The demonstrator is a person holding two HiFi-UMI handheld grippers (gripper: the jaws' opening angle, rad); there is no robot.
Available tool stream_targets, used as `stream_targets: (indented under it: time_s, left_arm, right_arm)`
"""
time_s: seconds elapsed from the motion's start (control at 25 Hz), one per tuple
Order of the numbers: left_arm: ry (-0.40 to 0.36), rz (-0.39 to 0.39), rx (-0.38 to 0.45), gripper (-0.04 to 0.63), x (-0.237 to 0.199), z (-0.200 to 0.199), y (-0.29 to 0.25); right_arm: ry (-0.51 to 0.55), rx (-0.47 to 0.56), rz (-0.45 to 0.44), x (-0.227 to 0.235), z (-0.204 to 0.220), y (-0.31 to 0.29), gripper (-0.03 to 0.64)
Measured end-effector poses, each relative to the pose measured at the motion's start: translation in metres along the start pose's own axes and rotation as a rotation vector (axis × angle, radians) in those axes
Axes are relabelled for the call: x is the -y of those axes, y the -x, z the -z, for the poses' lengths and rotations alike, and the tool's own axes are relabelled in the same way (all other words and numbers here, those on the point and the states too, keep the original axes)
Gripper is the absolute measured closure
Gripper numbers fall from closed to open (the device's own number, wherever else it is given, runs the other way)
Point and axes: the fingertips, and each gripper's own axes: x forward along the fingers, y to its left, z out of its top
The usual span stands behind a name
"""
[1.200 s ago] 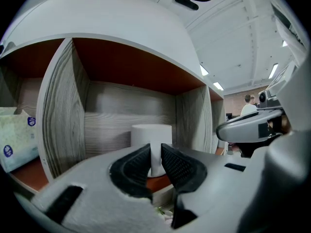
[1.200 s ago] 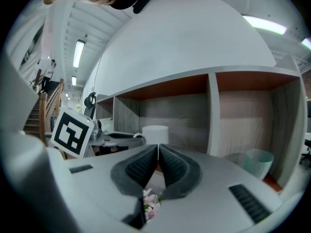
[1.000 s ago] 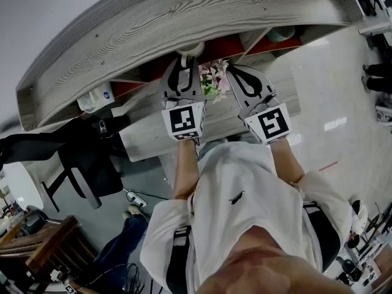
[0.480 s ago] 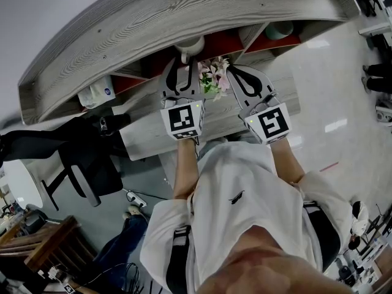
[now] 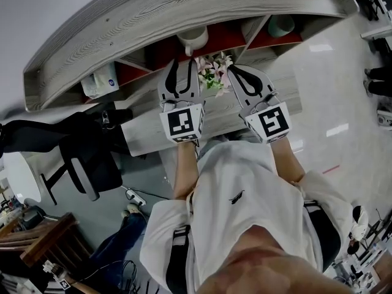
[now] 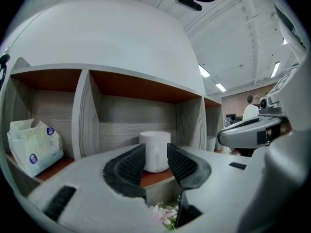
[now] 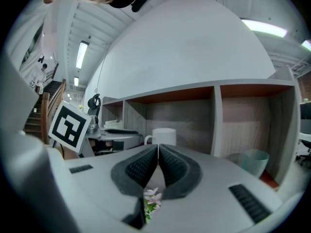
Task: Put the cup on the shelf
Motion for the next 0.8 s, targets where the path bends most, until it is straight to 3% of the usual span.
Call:
stream_targets:
  time_s: [0.4,0.56,0.8]
  left_arm:
    - [-0.033,0.037,0.032,0.539,0.011,-0.027,0.042]
    - [-0.043,0.063,0.025,0.551,0.02,-0.026,0.057]
    - [0.0,0.118,0.03,0.554,0.042,-0.022,0.078]
  right_arm:
    - [0.003,0.049,-0.01,-0.013,-0.014,0.011,0.584]
    - [0.0,0.063,-0.011,-0.018,-0.017,0.016,0.586]
    - [0.001,0.05,-0.007,-0.021,-0.015,0.027,0.586]
